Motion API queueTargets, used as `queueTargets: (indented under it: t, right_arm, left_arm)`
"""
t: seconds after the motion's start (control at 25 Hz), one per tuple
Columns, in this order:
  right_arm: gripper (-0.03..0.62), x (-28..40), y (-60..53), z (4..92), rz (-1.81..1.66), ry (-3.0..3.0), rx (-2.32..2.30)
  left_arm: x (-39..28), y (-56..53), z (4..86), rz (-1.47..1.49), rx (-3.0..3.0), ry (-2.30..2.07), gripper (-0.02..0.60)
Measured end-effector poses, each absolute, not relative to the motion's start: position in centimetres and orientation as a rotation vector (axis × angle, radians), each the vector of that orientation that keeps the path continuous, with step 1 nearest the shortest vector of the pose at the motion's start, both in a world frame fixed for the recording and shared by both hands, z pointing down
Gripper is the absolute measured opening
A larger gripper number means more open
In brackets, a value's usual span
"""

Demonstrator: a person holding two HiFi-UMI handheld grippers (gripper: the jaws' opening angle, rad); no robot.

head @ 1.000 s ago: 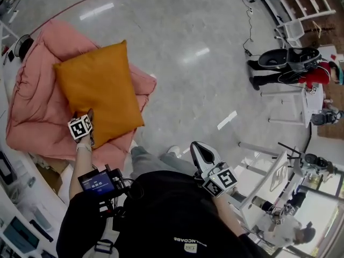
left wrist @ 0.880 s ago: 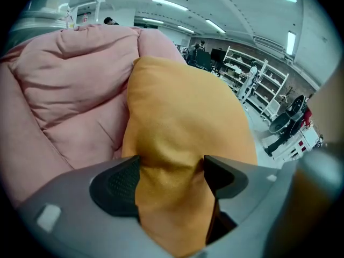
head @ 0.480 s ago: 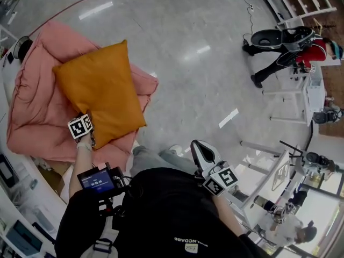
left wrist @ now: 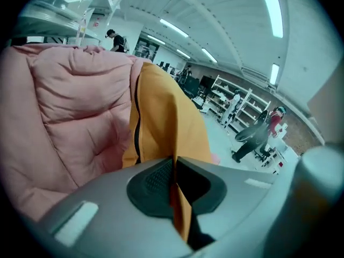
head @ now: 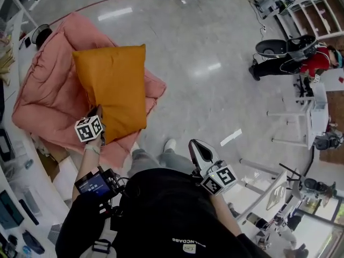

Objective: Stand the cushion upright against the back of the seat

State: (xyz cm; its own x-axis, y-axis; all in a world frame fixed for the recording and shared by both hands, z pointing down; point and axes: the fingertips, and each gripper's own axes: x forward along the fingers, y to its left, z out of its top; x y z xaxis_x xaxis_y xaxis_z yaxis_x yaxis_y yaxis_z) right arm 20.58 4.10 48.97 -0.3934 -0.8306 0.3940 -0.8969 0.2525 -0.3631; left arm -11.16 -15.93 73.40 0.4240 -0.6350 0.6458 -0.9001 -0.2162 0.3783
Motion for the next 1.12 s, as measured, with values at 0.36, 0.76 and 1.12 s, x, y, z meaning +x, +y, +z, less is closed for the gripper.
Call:
queueTargets:
  t: [0.36,0.76,1.12]
  right_arm:
    - [0.006,20.9,4.1,49.2,0.914,-2.474,1.513]
    - [0.006,18.7,2.4,49.3,0.899,-2.546,1.358]
    - [0.007,17.2,1.2,49.5,0.849,-2.522,1.301]
  left_arm:
    - [-11.5,-14.2,64.4,0.203,1.992,-1.443,0.025]
    - [-17.8,-10.8,60.3,-0.381,1.879,-1.533,0.023]
    - [-25.4,-11.2,62.3,-0.760,1.557,-1.671,0.021]
